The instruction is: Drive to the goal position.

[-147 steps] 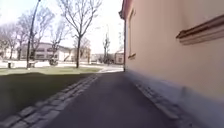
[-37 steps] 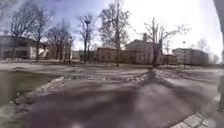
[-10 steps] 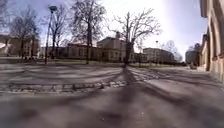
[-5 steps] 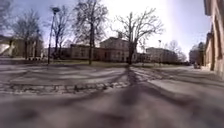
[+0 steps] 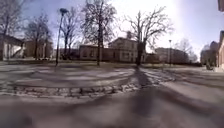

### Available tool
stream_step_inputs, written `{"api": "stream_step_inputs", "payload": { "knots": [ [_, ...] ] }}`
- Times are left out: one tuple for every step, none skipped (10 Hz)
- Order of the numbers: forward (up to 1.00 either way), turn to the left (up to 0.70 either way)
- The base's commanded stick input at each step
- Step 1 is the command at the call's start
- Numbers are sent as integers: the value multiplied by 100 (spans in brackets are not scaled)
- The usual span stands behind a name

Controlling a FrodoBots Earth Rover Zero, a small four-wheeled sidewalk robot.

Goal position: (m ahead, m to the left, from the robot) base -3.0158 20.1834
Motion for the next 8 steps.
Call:
{"api": "stream_step_inputs", "payload": {
  "knots": [
    [0, 0],
    [0, 0],
    [0, 0],
    [0, 0],
    [0, 48],
    [0, 85],
    [0, 85],
    [0, 85]
  ]
}}
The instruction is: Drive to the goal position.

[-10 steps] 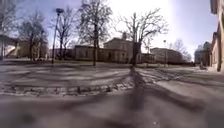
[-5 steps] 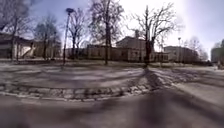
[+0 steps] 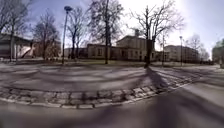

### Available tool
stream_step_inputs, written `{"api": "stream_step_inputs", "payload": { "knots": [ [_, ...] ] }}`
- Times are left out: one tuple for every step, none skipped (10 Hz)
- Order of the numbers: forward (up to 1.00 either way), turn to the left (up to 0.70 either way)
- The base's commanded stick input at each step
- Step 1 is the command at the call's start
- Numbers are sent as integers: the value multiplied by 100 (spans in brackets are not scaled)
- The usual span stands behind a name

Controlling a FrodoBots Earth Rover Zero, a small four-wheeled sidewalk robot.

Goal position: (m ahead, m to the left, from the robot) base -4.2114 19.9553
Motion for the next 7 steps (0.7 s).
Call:
{"api": "stream_step_inputs", "payload": {
  "knots": [
    [0, 85],
    [0, 85],
    [0, 85],
    [0, 85],
    [0, 85],
    [0, 85],
    [0, 85]
  ]
}}
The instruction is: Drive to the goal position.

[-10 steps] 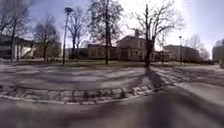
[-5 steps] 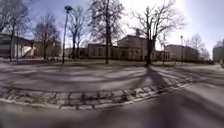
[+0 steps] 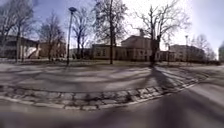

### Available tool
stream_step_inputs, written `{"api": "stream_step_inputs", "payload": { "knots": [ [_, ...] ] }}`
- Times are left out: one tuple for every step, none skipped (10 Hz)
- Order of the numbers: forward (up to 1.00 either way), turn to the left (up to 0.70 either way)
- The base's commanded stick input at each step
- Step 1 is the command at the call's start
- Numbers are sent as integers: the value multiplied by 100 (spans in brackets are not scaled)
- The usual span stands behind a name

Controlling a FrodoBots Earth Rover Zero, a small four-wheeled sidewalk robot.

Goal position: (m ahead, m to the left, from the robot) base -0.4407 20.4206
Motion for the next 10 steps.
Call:
{"api": "stream_step_inputs", "payload": {
  "knots": [
    [0, 85],
    [0, 85],
    [0, 85],
    [0, 85],
    [0, 85],
    [0, 85],
    [0, 85],
    [0, 85],
    [0, 85],
    [0, 85]
  ]
}}
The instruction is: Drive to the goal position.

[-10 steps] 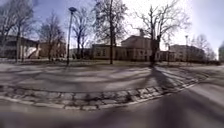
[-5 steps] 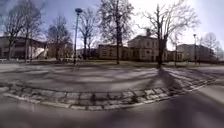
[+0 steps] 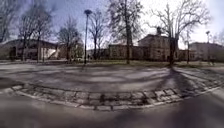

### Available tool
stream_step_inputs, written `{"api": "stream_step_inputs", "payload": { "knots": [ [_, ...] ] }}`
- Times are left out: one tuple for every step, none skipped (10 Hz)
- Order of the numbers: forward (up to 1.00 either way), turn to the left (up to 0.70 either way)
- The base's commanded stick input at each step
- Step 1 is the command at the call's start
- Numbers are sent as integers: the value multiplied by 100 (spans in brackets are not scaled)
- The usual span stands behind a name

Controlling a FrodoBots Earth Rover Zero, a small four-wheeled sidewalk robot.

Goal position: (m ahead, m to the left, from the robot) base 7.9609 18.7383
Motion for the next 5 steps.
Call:
{"api": "stream_step_inputs", "payload": {
  "knots": [
    [0, 85],
    [0, 85],
    [0, 85],
    [0, 85],
    [0, 85]
  ]
}}
